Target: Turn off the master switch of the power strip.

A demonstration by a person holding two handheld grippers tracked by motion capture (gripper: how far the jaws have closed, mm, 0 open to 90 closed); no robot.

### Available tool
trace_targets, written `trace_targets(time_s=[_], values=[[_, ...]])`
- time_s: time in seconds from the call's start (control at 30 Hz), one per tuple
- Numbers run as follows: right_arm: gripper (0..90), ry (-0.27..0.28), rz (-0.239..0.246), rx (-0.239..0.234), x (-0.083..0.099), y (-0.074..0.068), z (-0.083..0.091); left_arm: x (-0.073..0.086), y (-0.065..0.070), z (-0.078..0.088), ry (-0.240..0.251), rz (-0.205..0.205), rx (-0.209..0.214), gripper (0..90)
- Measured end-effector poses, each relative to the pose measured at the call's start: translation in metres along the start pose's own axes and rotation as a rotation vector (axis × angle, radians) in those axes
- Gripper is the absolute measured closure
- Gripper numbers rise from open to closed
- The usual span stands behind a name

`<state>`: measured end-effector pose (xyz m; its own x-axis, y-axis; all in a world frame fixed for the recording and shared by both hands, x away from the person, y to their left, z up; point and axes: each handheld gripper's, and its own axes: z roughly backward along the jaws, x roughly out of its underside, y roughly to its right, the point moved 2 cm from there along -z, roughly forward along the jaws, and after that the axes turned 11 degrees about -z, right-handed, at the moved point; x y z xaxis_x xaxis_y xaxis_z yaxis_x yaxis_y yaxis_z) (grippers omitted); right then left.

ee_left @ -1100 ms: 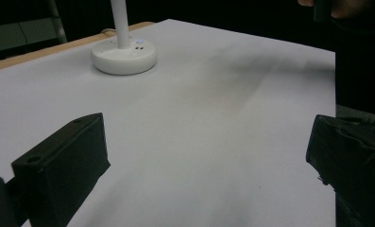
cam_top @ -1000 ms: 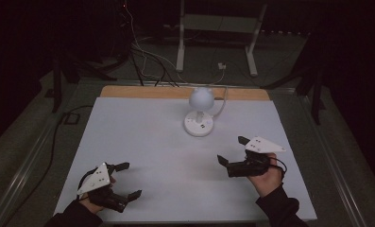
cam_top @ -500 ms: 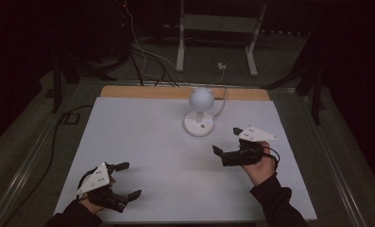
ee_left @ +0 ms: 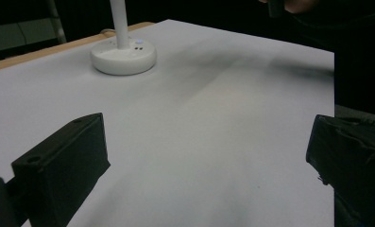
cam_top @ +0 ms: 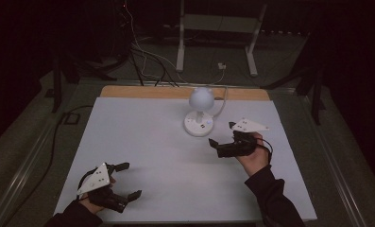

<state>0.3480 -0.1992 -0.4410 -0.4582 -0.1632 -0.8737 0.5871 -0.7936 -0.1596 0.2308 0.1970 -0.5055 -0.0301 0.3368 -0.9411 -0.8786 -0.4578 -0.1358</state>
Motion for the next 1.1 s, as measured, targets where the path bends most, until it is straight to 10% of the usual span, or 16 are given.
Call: trace_targets(time_s=[1.1], values=[[0.0, -0.053, -0.063, 0.069, 0.003, 0.041, -0.069, 0.000, 0.000, 0.001, 0.003, 0.004, 0.001, 0.4]])
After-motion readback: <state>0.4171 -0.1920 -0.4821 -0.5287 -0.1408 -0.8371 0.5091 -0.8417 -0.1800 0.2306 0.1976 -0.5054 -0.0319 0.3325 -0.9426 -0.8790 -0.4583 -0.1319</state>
